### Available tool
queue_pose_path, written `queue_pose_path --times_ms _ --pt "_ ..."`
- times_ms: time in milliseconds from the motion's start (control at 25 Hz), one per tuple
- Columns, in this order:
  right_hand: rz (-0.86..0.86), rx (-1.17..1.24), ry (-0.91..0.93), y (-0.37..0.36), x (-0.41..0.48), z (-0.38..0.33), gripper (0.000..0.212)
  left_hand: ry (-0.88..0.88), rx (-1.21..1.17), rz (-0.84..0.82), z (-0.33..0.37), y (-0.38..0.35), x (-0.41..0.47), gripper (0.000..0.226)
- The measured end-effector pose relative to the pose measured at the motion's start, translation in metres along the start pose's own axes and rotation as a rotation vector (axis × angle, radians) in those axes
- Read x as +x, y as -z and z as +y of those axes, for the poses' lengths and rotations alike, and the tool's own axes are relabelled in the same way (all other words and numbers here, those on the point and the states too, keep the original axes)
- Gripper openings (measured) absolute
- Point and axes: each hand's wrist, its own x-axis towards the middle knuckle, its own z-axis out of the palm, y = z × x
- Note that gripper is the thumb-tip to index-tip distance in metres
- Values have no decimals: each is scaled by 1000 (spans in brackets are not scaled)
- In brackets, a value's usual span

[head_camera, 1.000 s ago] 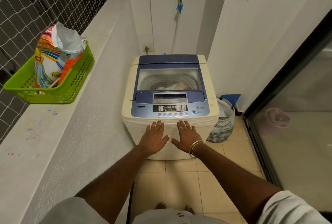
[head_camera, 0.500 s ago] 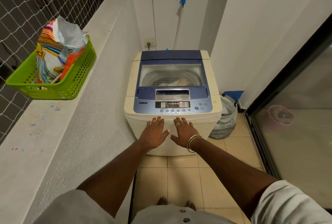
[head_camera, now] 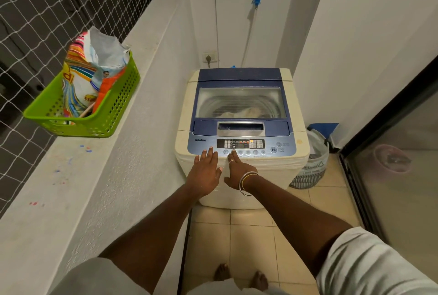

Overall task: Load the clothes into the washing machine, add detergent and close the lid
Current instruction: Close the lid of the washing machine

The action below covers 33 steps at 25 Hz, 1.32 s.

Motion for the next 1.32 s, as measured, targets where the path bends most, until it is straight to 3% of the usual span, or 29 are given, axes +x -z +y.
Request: queue_pose_path --times_ms 480,680,920,1320 --pt "-101 -44 -33 14 10 -3 80 -22 -75 -15 -4 -11 12 62" --pt "194 47 11 14 -13 6 57 -26 -61 22 -2 -4 7 63" --pt "163 -56 29 -18 -35 26 77 -62 -45 28 17 -4 -6 64" --pt "172 -54 15 -27 -56 35 80 -98 -41 12 37 -8 -18 65"
